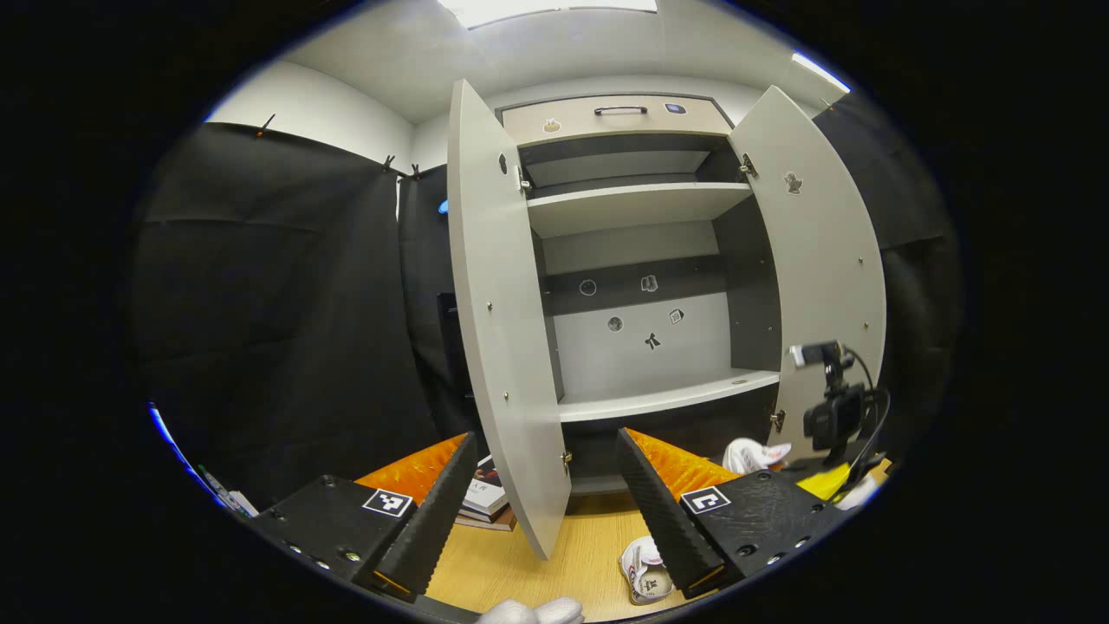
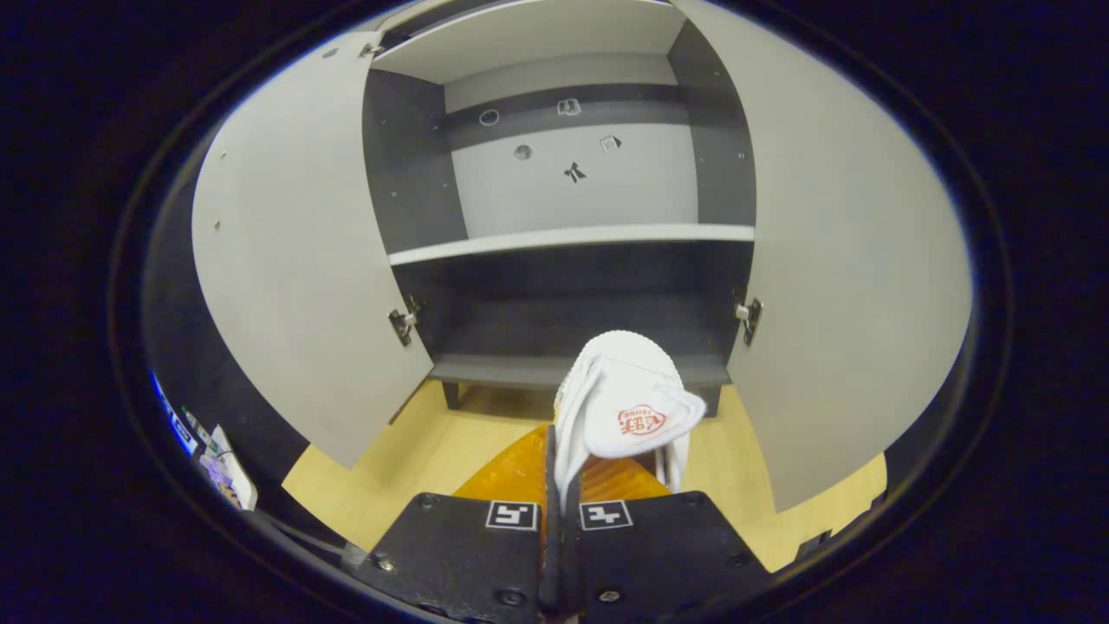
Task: Grab one shoe with the right hand and put it into the shoe cabinet, grab the other shoe with the left hand and put it into the shoe cabinet; then close the right door with the right hand and the left door with the left hand.
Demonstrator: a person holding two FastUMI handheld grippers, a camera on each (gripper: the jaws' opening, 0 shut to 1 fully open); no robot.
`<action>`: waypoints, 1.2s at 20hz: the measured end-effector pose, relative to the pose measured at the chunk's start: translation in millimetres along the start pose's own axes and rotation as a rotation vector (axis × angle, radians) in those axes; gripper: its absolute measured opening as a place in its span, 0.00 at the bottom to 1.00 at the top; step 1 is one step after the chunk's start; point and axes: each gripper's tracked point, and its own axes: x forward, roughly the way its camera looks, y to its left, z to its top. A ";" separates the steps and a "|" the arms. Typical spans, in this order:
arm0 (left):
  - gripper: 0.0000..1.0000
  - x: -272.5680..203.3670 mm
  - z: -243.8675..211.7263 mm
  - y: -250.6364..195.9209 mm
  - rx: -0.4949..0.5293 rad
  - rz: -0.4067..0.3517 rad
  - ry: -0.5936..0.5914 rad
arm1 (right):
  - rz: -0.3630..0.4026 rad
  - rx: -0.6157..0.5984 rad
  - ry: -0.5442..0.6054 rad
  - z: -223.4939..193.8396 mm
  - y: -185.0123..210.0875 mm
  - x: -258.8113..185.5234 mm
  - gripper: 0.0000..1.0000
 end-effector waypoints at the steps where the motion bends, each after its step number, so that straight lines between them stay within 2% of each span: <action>1: 0.96 -0.7 -1.7 2.3 0.001 0.009 0.001 | 0.007 -0.011 -0.025 21.7 3.2 -0.4 0.05; 2: 1.00 -2.5 -3.6 3.0 0.003 0.015 0.005 | 0.014 -0.020 -0.057 44.5 7.9 -2.0 0.05; 3: 0.96 -3.9 -4.0 5.4 0.005 0.027 0.006 | 0.021 -0.036 -0.091 67.7 11.2 0.5 0.05; 5: 0.96 -7.0 -5.7 10.0 0.006 0.049 0.009 | 0.017 -0.064 -0.139 110.2 12.6 9.0 0.04; 6: 1.00 -8.0 -5.4 12.2 0.002 0.061 0.008 | 0.015 -0.069 -0.159 128.8 12.8 15.2 0.04; 7: 0.96 -9.8 -5.2 13.6 0.000 0.072 0.009 | 0.014 -0.077 -0.177 148.8 13.0 22.6 0.05; 8: 1.00 -12.5 -4.8 16.3 0.001 0.089 0.008 | 0.005 -0.092 -0.191 166.7 11.8 30.9 0.05; 9: 0.96 -13.2 -2.9 18.2 0.001 0.104 0.008 | -0.004 -0.104 -0.206 184.6 9.0 39.7 0.05; 14: 0.96 -18.8 -0.2 23.1 0.002 0.165 0.018 | -0.024 -0.121 -0.223 251.5 4.8 101.5 0.04; 20: 0.96 -22.8 2.4 26.2 -0.001 0.208 0.023 | -0.093 -0.106 -0.129 271.7 -17.0 183.0 0.05; 24: 0.96 -23.1 3.3 28.5 0.003 0.217 0.023 | -0.137 -0.141 0.023 257.8 -28.3 220.1 0.04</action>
